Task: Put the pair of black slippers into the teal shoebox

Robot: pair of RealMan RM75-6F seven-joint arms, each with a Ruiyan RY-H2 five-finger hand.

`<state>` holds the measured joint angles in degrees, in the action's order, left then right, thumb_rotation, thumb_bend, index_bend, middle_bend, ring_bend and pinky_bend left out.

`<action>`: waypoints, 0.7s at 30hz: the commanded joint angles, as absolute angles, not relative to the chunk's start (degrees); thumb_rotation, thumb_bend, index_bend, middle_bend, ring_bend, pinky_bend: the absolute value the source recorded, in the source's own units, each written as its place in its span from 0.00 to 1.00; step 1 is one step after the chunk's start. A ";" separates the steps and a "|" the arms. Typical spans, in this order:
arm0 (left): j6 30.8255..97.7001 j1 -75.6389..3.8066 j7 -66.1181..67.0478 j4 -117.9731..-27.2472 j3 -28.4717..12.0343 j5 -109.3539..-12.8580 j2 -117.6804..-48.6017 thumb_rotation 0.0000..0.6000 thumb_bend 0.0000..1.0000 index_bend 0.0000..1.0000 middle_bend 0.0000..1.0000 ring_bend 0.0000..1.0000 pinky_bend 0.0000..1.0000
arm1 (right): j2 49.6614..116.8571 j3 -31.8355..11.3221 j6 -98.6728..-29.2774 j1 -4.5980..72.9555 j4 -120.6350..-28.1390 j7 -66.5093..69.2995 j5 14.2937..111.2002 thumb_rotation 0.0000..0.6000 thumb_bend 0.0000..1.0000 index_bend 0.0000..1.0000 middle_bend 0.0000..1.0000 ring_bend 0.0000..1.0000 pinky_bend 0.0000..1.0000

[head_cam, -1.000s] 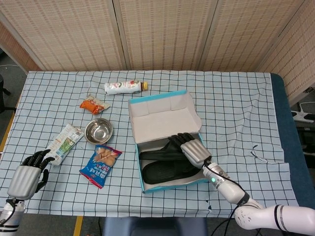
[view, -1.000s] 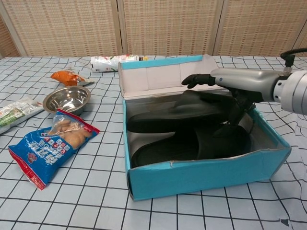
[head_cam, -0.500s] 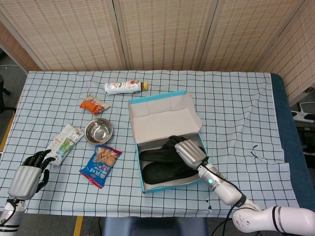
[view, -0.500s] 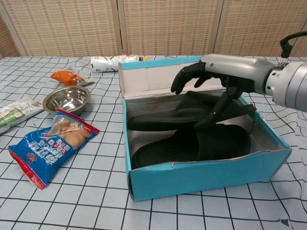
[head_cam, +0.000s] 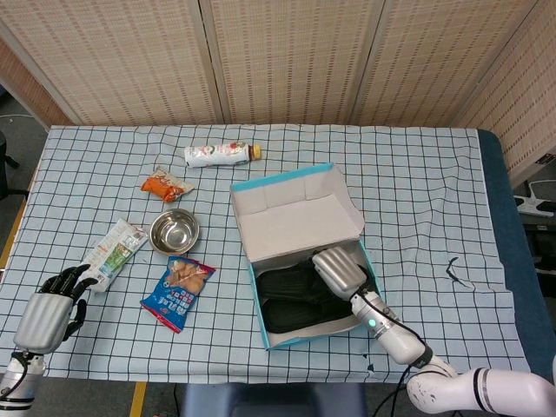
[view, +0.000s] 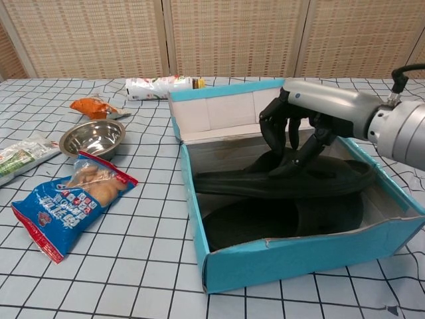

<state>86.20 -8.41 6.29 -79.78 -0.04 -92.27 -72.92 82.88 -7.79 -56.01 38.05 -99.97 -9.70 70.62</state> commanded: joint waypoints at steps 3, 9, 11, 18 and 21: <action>86.19 -8.42 6.29 -79.84 -0.09 -92.19 -72.89 1.00 0.67 0.30 0.14 0.16 0.29 | 84.76 -7.11 -56.52 37.47 -96.12 -10.19 69.65 1.00 0.06 0.68 0.61 0.50 0.52; 86.28 -8.40 6.24 -79.84 -0.13 -92.17 -72.86 1.00 0.67 0.30 0.14 0.16 0.29 | 86.64 -6.37 -58.05 36.63 -92.59 -10.85 70.56 1.00 0.06 0.68 0.61 0.50 0.52; 86.30 -8.38 6.44 -79.73 -0.09 -92.21 -72.89 1.00 0.67 0.30 0.14 0.16 0.29 | 87.23 -6.32 -58.35 36.48 -91.50 -11.16 70.58 1.00 0.06 0.68 0.61 0.50 0.52; 86.16 -8.41 6.46 -79.71 -0.10 -92.11 -72.92 1.00 0.67 0.30 0.14 0.16 0.29 | 88.91 -7.18 -59.32 36.12 -88.74 -10.81 70.52 1.00 0.06 0.68 0.61 0.50 0.52; 86.03 -8.44 6.25 -79.83 -0.11 -92.00 -72.87 1.00 0.67 0.30 0.14 0.16 0.29 | 88.31 -7.91 -59.69 36.03 -89.28 -9.35 71.23 1.00 0.06 0.67 0.61 0.48 0.51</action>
<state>86.03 -8.44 6.24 -79.83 -0.11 -92.00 -72.87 88.65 -7.59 -59.53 36.08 -88.97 -9.89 70.88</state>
